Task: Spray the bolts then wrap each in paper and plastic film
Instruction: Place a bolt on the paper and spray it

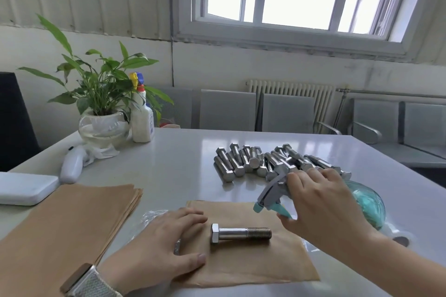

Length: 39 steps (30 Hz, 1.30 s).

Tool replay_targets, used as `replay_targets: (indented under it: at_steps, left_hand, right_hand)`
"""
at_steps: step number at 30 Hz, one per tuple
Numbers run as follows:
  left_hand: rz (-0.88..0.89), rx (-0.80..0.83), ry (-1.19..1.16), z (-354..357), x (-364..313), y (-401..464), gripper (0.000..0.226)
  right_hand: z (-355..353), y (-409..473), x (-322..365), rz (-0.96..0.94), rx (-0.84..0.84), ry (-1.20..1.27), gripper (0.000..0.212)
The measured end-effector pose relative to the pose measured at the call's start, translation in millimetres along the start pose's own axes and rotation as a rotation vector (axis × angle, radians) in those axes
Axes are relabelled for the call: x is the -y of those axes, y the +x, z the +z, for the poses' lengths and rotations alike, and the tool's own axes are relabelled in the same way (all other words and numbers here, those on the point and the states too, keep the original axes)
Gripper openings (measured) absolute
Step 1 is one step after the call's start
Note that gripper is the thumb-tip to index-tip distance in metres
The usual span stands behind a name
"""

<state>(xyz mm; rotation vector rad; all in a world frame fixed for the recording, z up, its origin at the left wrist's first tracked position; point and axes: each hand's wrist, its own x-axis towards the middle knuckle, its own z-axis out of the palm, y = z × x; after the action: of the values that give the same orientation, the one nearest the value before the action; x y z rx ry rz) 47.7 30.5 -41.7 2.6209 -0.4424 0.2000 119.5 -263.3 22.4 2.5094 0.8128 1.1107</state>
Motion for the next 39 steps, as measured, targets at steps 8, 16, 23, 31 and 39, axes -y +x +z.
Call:
replay_targets:
  at_steps: [8,16,23,31,39]
  left_hand:
    - [-0.009,0.013,-0.007,0,0,0,0.065]
    - [-0.013,0.020,-0.013,0,0,0,0.064]
    - [-0.002,0.025,-0.022,0,1,1,0.058]
    - [-0.025,0.032,-0.016,2,2,1,0.063]
    - [-0.037,0.038,-0.027,2,3,2,0.065]
  right_hand:
    - [3,-4,-1,0.000,0.007,0.025,0.048]
    - [2,-5,0,0.052,-0.003,0.023,0.064]
    - [9,-7,-7,0.042,-0.023,-0.033,0.053]
    - [6,48,-15,0.332,-0.043,0.274,0.066]
    - [60,110,34,0.946,-0.029,1.189,0.061]
